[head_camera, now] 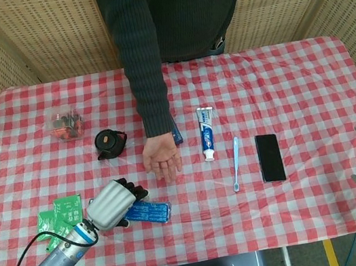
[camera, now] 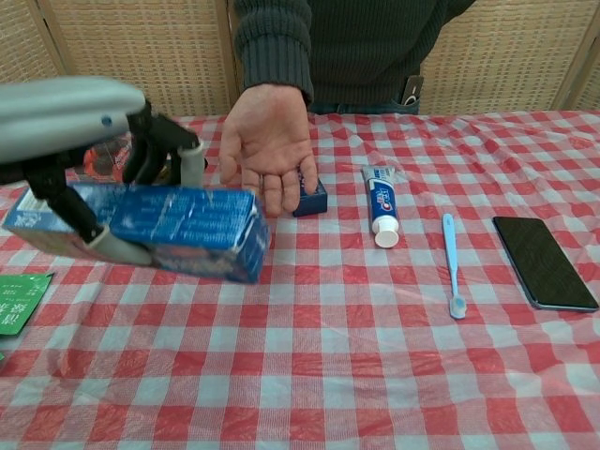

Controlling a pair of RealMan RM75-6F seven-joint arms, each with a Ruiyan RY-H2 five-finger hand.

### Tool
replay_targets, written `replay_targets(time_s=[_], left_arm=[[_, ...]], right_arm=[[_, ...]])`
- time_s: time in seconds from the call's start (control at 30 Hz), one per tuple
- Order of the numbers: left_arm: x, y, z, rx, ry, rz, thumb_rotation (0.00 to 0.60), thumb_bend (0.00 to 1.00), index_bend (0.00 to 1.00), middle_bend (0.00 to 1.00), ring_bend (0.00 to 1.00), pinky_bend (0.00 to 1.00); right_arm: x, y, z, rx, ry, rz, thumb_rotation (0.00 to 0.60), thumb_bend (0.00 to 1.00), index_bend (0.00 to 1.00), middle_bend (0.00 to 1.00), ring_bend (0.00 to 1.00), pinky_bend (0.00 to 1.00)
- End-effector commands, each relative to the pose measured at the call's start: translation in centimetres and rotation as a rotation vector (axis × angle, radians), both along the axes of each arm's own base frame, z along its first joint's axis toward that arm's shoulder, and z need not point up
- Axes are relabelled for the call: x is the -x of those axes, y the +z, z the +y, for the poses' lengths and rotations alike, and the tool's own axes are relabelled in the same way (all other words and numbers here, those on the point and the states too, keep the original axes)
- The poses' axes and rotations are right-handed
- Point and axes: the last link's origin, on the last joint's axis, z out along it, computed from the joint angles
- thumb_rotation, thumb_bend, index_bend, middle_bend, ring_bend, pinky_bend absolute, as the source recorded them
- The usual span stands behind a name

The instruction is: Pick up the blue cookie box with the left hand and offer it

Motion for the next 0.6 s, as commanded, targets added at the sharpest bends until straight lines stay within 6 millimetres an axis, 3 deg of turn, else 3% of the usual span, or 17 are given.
replay_targets(time_s=[0.03,0.17,0.37,0.6], left_arm=[[-2.4,1.7,1.6,-0.051,0.02,-0.086,0.6,0.08,0.67,0.57,0.58,0.56],[-4.0,1.5,3.0,-0.073,0.036,-0.092,0.6,0.08,0.67,0.57,0.58,0.56],[-7.8,-0.8,4.5,-0.093,0.053,-0.069,0.6,0.08,0.67,0.57,0.58,0.56],[-9.7,-2.7,5.3,-0.187,0.11,-0.009,0.6,0.07,0.66,0.57,0.58,0.56]], right_arm=[[0.0,-0.1,0.0,-0.001,0.0,0.001,0.6,0.0,0.13,0.0,0.0,0.0],[0.0,0.0,0.0,-0.001,-0.002,0.0,0.6,0.0,0.13,0.0,0.0,0.0],[0.2,0.3,-0.1,0.01,-0.008,-0.009,0.6,0.0,0.13,0.0,0.0,0.0],[0.5,0.7,-0.1,0.018,-0.015,-0.018,0.6,0.0,0.13,0.0,0.0,0.0]])
